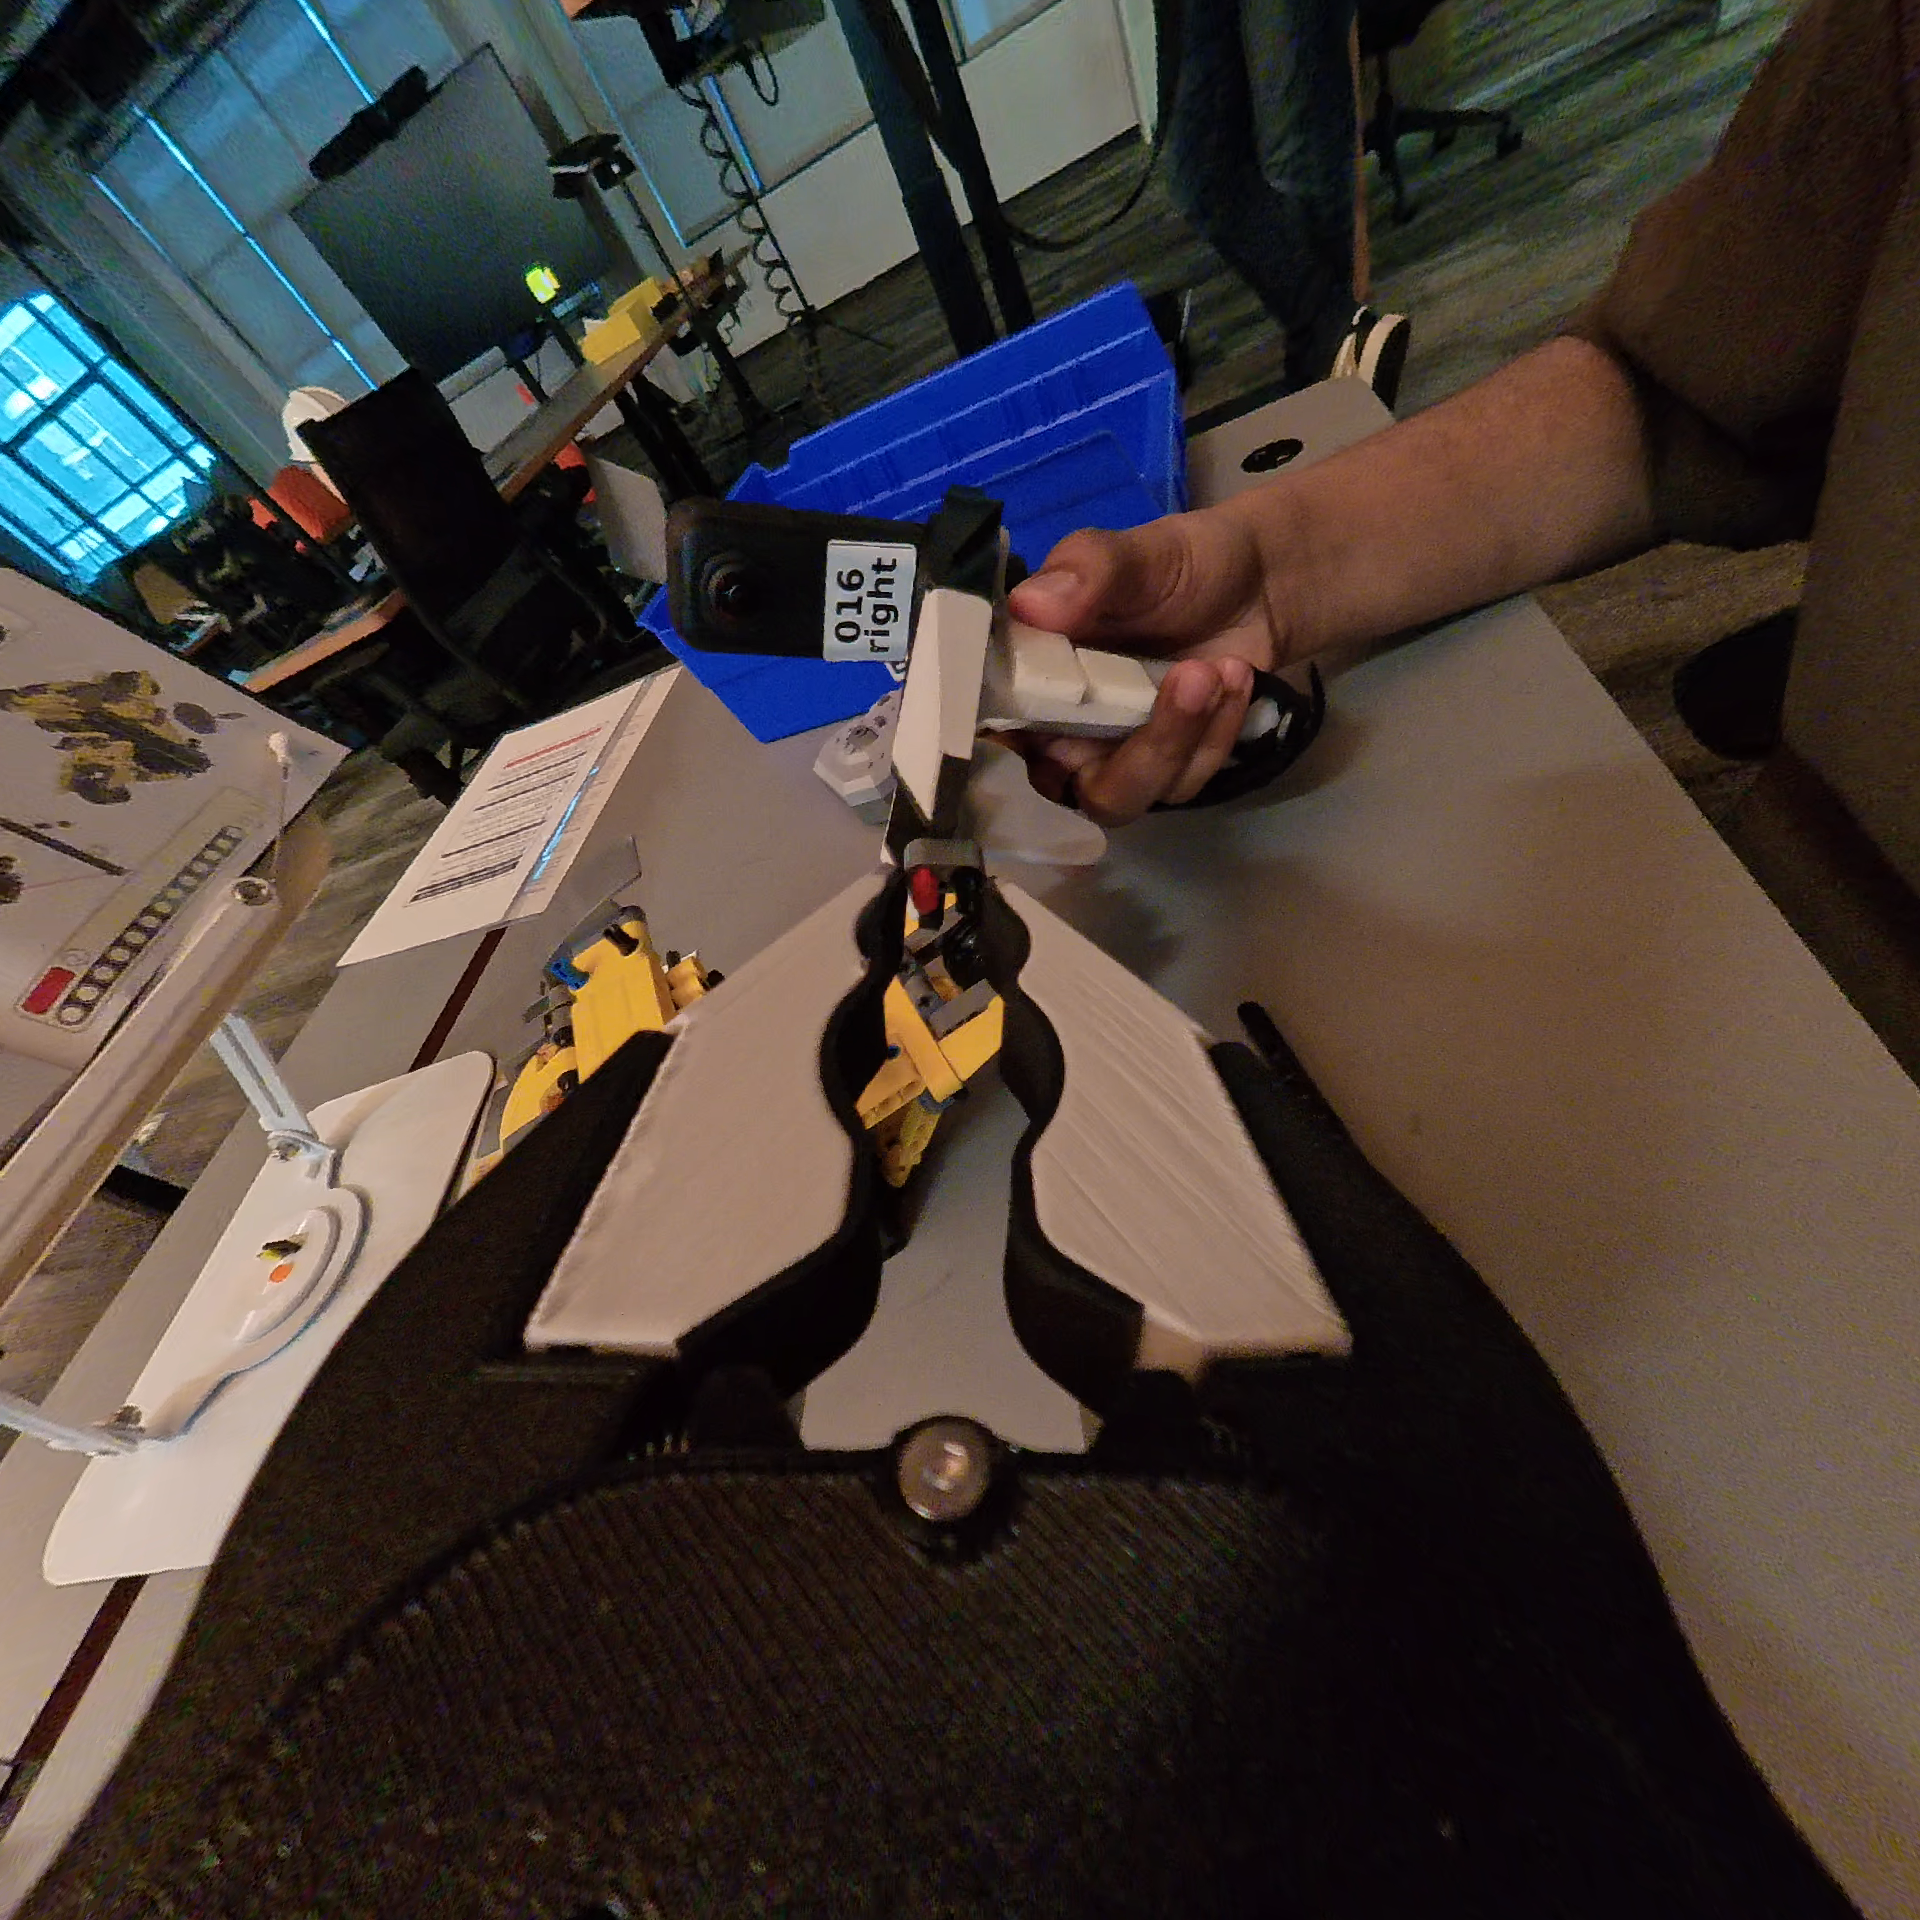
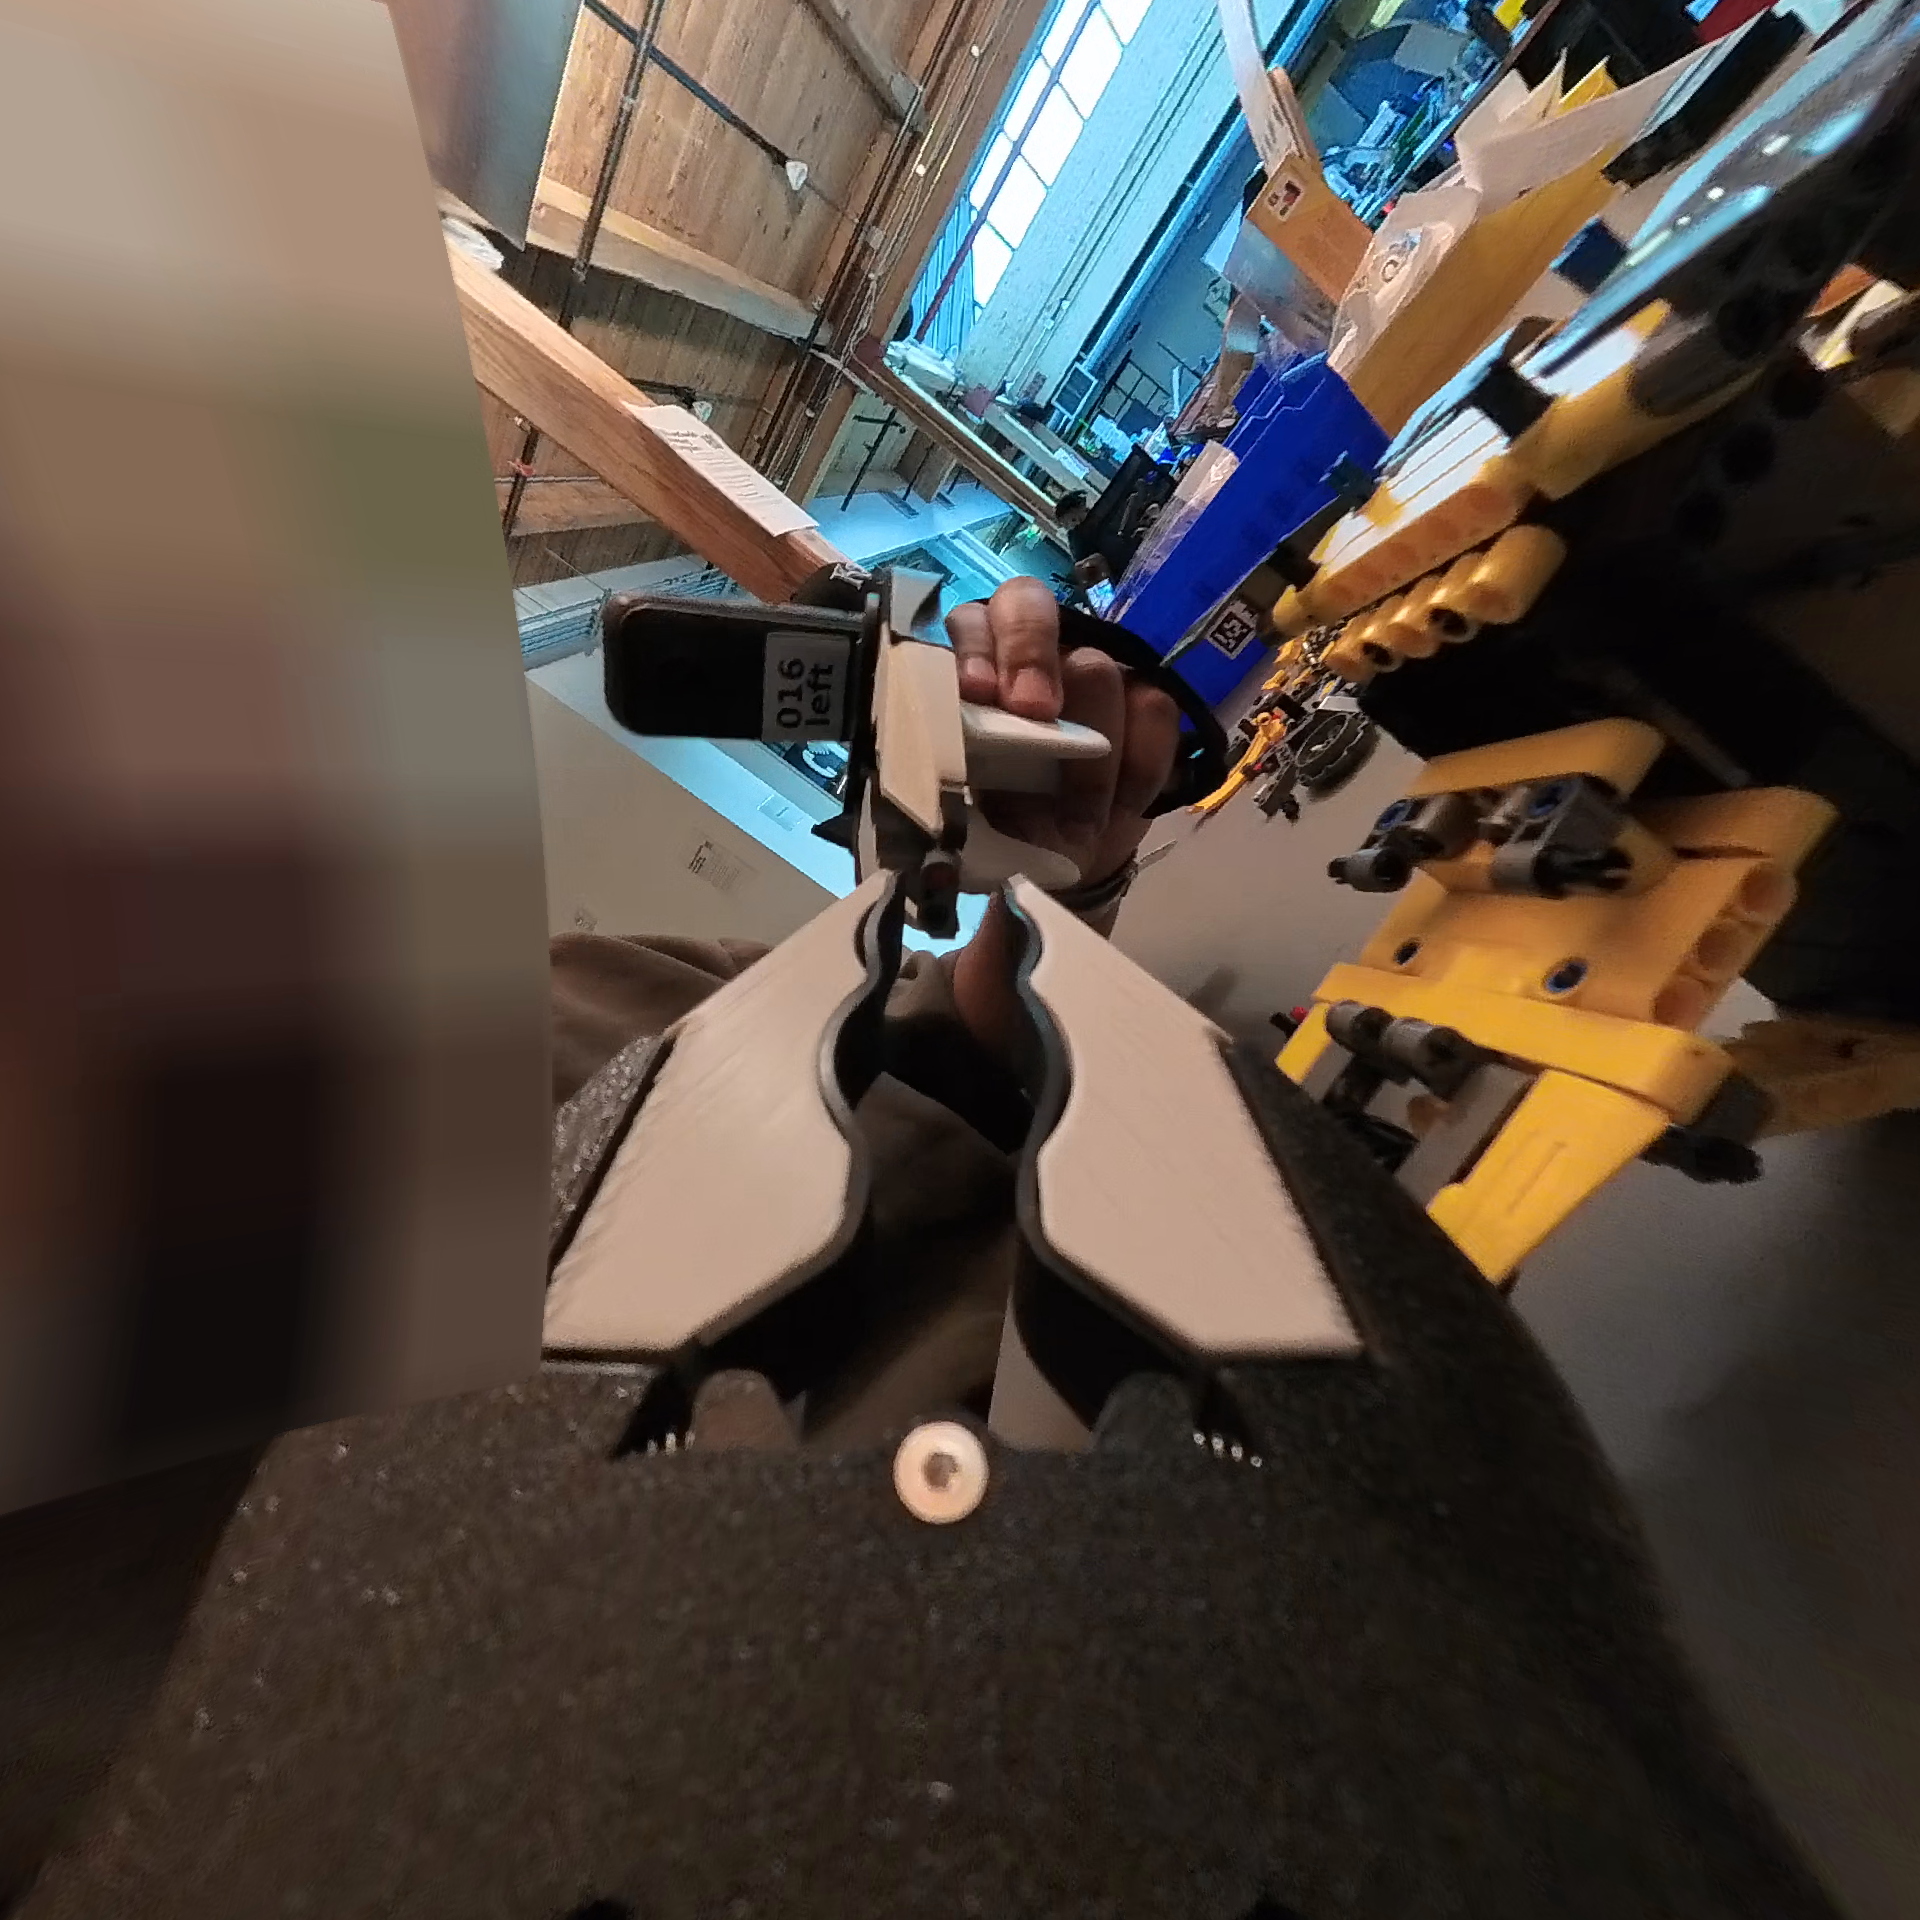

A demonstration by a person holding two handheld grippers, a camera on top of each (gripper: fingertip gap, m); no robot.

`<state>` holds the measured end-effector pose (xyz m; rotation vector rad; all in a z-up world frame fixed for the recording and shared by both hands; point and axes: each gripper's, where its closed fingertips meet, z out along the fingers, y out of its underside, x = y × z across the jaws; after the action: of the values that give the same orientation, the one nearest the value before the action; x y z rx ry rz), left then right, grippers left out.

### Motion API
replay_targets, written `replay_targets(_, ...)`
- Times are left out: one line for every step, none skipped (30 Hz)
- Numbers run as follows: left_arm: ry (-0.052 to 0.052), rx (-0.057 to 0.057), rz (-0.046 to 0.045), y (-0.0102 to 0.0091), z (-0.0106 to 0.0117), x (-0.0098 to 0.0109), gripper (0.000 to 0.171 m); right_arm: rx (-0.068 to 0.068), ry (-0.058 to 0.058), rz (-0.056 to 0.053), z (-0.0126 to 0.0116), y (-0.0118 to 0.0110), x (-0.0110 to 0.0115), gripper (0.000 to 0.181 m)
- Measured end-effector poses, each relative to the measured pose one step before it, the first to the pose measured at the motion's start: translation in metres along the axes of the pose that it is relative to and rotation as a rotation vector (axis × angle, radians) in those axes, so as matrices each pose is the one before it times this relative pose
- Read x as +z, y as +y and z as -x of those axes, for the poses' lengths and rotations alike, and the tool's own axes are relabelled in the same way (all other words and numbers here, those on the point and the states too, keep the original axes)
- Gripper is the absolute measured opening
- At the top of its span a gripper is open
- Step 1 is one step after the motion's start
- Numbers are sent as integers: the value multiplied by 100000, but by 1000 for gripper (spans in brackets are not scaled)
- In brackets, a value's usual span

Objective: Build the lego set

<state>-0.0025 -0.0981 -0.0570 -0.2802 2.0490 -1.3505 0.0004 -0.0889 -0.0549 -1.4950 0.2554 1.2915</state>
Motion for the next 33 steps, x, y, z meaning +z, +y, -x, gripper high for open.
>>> replay_targets(618,-437,-359,-34,-72,-2,7,-415,-519,759,88,123,17,17)
replay_targets(524,-390,-100,-1,-43,13,7,-463,-494,998,87,159,44,16)
replay_targets(640,-291,115,38,-70,17,7,-595,-420,935,87,162,54,15)
replay_targets(563,-92,149,35,-80,28,7,-936,-156,577,58,104,33,12)
replay_targets(598,11,-262,-35,-107,16,7,-1383,112,475,24,92,13,8)
replay_targets(547,-132,123,1,-84,10,7,-1430,162,577,2,83,-13,8)
replay_targets(380,29,324,28,-52,33,7,-748,121,586,-5,86,-24,7)
replay_targets(207,113,126,0,-54,39,7,-638,77,444,1,49,-40,7)
replay_targets(-59,-12,116,15,-9,47,7,-645,280,285,-22,28,-51,7)
replay_targets(-3,-154,68,7,11,34,7,-743,676,133,-45,-9,-36,7)
replay_targets(443,-455,-287,-31,-38,-5,11,-1000,883,-261,-50,-68,-36,7)
replay_targets(312,-1168,-981,-121,13,-19,20,-1050,616,-929,25,-193,-56,7)
replay_targets(-3,-2069,-1163,-151,132,-38,28,-1220,963,-931,31,-214,-74,7)
replay_targets(-30,-2610,-914,-131,227,-93,35,-1977,2220,-690,-127,-200,-108,7)
replay_targets(-2173,-3990,-691,-142,633,-122,38,-3174,3736,-679,-268,-221,-133,7)
replay_targets(-5408,-7392,-779,-314,1277,-164,39,-4369,4901,-857,-371,-274,-150,7)
replay_targets(-4717,-9564,-1228,-532,1271,-154,43,-5328,6063,-1078,-497,-341,-163,6)
replay_targets(-2610,-9218,-1038,-570,977,-137,47,-5925,7451,-930,-674,-338,-174,6)
replay_targets(-2240,-7919,169,-403,919,-79,50,-6417,8378,-226,-818,-245,-152,6)
replay_targets(-2097,-4721,1508,-208,847,-20,54,-6719,8289,381,-802,-163,-127,6)
replay_targets(-3179,-629,3076,100,916,70,59,-6442,7551,549,-681,-116,-115,7)
replay_targets(-5071,2796,5148,482,1142,131,62,-5616,6504,608,-572,-65,-80,7)
replay_targets(-5993,3652,6139,686,1181,217,67,-4482,5455,781,-472,2,-43,7)
replay_targets(-4027,2970,5740,626,822,307,75,-3375,4628,721,-422,38,-17,7)
replay_targets(-1264,1348,4611,378,378,359,83,-2523,3725,527,-342,39,10,7)
replay_targets(691,-405,3169,114,102,380,91,-1866,3130,305,-332,34,16,7)
replay_targets(2213,-1784,2595,6,-36,362,101,-1389,2740,147,-317,21,38,6)
replay_targets(3689,-2343,2574,-39,-170,385,101,-1060,2496,221,-320,32,55,7)
replay_targets(3887,-2154,2748,-51,-134,360,99,-764,2313,393,-319,41,63,7)
replay_targets(2441,-1726,2201,-114,47,335,96,-540,2182,471,-311,51,80,6)
replay_targets(987,-696,2570,-23,201,323,94,-291,2097,397,-288,29,84,6)
replay_targets(44,174,3392,149,305,343,91,13,1794,414,-244,40,78,6)
replay_targets(-988,179,3697,249,445,372,88,166,1362,414,-138,16,67,7)
